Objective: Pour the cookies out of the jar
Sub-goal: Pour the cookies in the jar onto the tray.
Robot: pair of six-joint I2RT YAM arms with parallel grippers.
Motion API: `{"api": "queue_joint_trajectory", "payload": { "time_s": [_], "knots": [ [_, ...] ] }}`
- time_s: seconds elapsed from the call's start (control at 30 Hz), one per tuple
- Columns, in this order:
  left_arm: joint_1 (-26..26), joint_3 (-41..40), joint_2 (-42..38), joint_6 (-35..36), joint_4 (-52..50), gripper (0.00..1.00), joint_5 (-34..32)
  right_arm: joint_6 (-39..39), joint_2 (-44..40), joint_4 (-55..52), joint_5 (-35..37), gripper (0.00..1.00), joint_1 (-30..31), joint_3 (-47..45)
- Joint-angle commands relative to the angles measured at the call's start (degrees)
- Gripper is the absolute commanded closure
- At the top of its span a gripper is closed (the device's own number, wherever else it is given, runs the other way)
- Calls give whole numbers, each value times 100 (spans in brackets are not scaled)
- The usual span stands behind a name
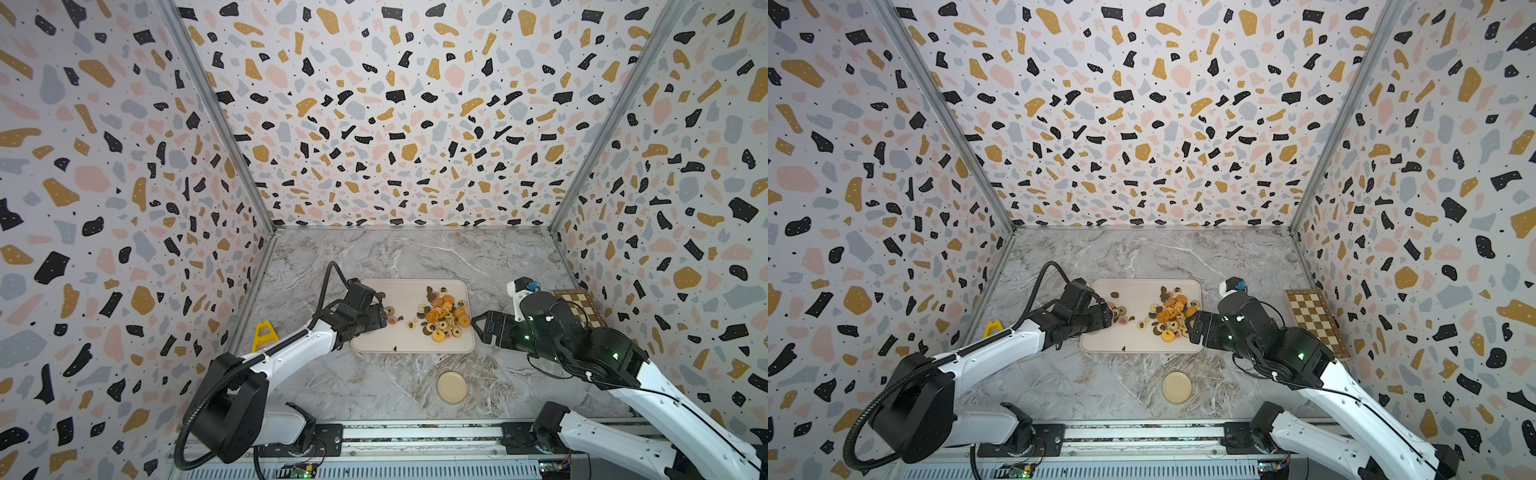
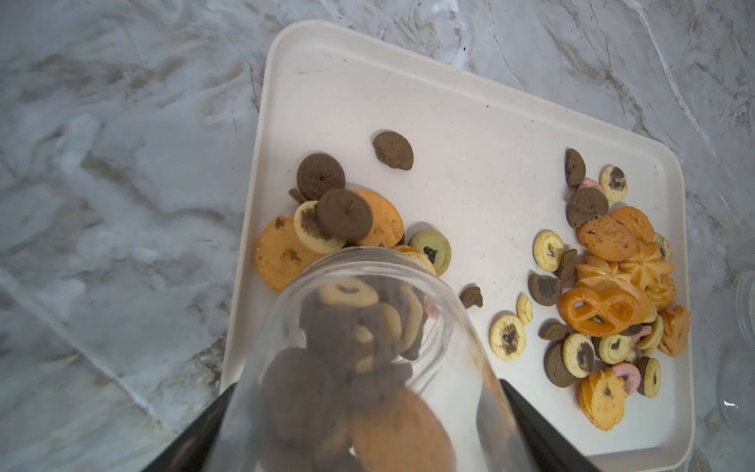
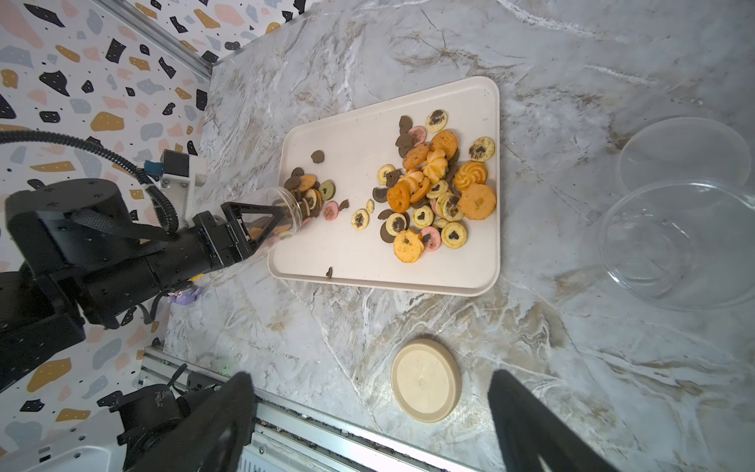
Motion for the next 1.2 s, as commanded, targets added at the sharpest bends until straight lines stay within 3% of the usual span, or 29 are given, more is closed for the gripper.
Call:
{"api": "queue_joint_trajectory", "payload": {
  "time_s": [0.0,0.27,0.43,0.77,0.93,1.17],
  "knots": [
    [2,466,36,168,56,100,-36,20,-18,2,15,8,-15,-2],
    [98,270,447,47,481,100,117,29,-125,-158,137,8,-16,63],
    [79,24,-25,-169,569,100,228,35,-139,-124,146,8,-20,16],
    [134,394,70,0,350,100,295,53,-162,-94,119,8,-16,-16],
    [128,-35,-145,-314,668,100,473,61,-154,-36,96,8,-15,-68],
    [142,837,262,168,1,100,181,13,-64,-70,109,8,-22,76]
  ]
}}
